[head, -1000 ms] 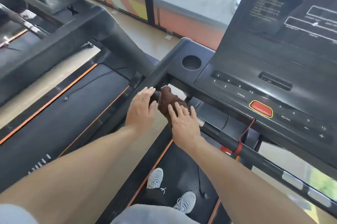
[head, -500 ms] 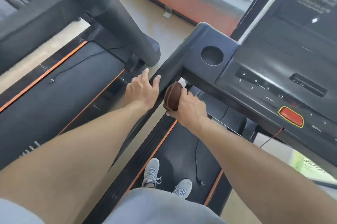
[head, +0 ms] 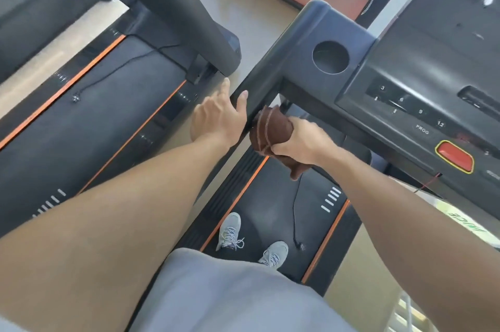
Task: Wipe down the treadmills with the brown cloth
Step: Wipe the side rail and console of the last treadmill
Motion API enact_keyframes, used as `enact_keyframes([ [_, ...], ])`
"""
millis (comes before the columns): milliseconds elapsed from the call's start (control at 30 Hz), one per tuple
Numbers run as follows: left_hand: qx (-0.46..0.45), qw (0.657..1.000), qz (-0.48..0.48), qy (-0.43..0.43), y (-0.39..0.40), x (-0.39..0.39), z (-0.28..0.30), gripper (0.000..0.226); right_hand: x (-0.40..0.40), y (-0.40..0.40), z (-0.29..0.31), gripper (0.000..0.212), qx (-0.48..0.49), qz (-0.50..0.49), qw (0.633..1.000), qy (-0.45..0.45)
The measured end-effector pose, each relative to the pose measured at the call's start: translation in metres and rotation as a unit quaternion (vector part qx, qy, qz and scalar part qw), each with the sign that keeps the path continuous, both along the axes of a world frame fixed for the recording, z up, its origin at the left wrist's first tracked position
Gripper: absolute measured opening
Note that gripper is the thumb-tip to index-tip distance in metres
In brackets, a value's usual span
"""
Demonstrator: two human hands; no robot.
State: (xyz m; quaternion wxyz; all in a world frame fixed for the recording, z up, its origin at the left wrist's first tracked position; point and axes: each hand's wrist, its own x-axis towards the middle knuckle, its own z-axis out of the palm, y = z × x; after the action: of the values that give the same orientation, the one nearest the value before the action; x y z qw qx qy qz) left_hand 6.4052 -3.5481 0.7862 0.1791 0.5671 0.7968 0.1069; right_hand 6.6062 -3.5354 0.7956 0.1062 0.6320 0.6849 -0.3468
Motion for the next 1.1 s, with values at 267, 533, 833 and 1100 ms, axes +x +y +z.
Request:
enact_keyframes([
  [267, -0.002, 0.999, -0.003, 0.035, 0.001, 0.0, -0.001, 0.065, 0.042, -0.019, 0.015, 0.04, -0.021, 0.039, 0.994, -0.099],
  [533, 0.002, 0.999, -0.008, 0.046, 0.001, 0.001, 0.003, 0.061, -0.049, 0.01, -0.009, 0.081, 0.144, 0.062, 0.987, -0.046],
  [833, 0.029, 0.999, -0.001, 0.032, -0.004, 0.004, 0.008, 0.058, 0.015, -0.002, 0.017, 0.033, -0.06, 0.056, 0.997, -0.014],
  [1100, 0.031, 0.999, -0.001, 0.033, 0.0, 0.002, -0.001, 0.054, 0.083, -0.045, 0.051, 0.018, -0.176, -0.035, 0.984, 0.014],
])
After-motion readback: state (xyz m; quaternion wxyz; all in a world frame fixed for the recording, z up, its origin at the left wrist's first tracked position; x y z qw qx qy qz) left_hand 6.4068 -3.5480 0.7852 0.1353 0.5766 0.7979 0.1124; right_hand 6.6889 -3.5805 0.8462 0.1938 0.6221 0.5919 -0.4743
